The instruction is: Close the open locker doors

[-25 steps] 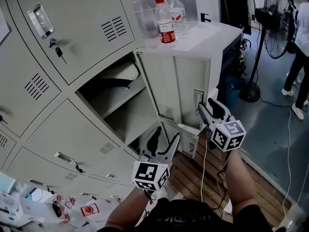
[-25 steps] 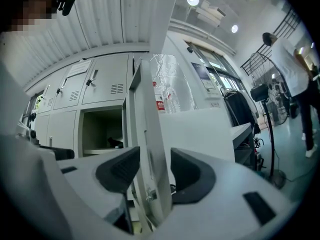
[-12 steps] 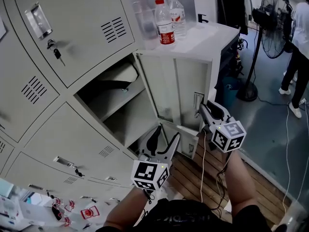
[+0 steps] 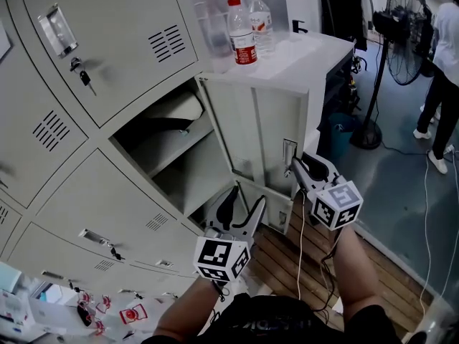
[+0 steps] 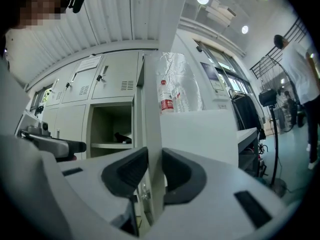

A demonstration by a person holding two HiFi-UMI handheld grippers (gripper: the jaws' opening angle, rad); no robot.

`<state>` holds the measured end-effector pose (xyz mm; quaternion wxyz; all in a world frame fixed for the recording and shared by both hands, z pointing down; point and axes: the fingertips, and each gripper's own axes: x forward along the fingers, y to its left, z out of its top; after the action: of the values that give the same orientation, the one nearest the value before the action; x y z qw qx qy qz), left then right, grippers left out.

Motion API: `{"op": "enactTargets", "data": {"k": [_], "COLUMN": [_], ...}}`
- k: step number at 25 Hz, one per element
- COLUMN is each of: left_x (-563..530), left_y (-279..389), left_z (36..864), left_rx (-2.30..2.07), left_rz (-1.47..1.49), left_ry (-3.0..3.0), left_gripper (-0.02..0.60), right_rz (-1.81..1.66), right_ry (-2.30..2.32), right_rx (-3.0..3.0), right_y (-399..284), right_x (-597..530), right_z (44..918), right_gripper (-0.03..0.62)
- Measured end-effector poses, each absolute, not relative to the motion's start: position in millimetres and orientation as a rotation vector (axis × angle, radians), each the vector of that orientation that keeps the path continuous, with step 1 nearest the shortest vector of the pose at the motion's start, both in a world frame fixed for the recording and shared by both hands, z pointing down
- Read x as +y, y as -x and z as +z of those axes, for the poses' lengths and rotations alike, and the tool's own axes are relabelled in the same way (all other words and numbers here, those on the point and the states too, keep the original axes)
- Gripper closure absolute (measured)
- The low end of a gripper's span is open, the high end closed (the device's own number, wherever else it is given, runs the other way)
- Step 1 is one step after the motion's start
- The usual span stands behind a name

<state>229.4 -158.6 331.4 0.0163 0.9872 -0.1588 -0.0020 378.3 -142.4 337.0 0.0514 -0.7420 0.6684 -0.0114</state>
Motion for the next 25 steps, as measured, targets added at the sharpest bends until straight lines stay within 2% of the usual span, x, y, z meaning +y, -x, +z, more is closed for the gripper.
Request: {"op": "enactTargets", "data": {"k": [25], "left_x": [-132], "left_y": [-198], "left_z": [344], "left_rx": [-0.689], "left_rz": [-0.009], "left_ry": [-3.003], "left_gripper": [0.318], "right_rz": [-0.005], "right_ry": [1.886], "right_rx": [2.315], "right_y": [-314], "right_x": [-129], "right_z": [337], "right_gripper": [0.497]}}
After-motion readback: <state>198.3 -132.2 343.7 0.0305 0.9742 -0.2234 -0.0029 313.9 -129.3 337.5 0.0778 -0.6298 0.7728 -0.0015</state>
